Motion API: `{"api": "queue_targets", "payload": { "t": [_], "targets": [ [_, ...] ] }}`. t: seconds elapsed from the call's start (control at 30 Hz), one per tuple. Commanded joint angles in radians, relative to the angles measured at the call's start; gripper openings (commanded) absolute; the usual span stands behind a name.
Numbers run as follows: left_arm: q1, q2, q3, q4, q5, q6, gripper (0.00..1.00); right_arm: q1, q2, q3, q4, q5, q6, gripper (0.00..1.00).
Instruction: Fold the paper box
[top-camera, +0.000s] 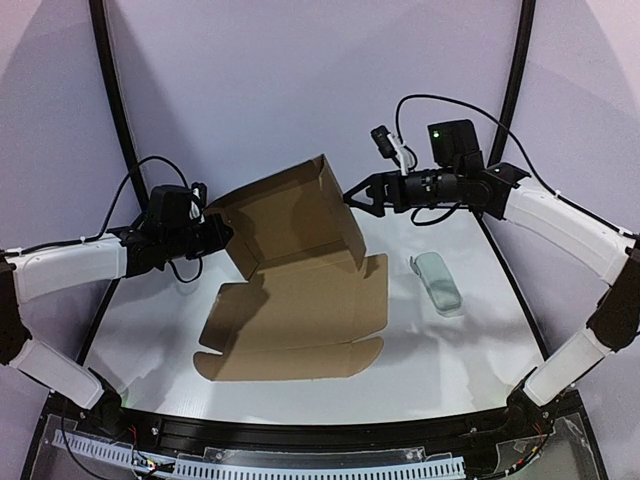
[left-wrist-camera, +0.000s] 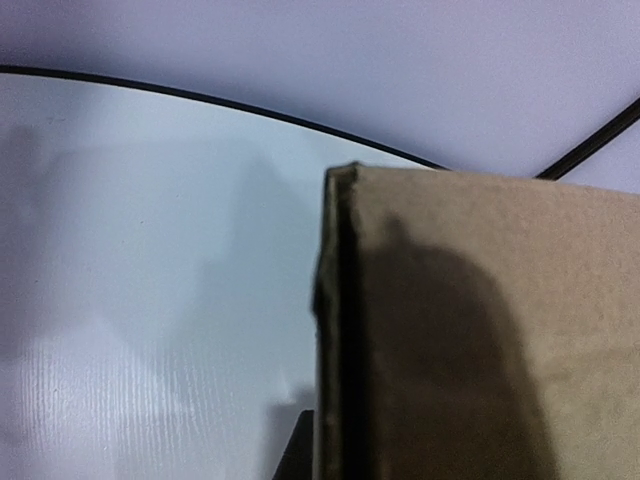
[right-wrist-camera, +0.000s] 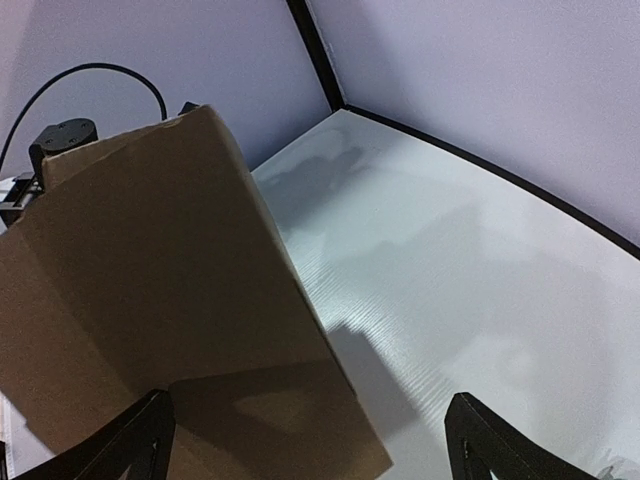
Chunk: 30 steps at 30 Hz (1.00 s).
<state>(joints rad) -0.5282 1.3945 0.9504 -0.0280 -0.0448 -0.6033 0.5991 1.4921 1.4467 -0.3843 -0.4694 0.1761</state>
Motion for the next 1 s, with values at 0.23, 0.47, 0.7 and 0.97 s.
{"api": "queue_targets", "payload": {
  "t": [0.23,0.47,0.7,0.97],
  "targets": [
    [-0.001,-0.011,0.043,-0.072,-0.039,-0.045,0.01,0.037,0.053,-0.067,0.126,-0.147,-0.109,0.96],
    [-0.001,-0.028,0.032,-0.061,0.036,-0.017,0.01,0.037,0.110,-0.046,0.127,-0.121,-0.171,0.94],
    [-0.002,-0.025,0.030,-0.057,0.154,0.034,0.01,0.040,0.171,-0.034,0.213,0.091,-0.212,0.87],
    [-0.003,0.019,0.082,-0.125,0.157,0.043,0.01,0.132,0.216,-0.055,0.338,0.398,-0.313,0.68]
  ]
}}
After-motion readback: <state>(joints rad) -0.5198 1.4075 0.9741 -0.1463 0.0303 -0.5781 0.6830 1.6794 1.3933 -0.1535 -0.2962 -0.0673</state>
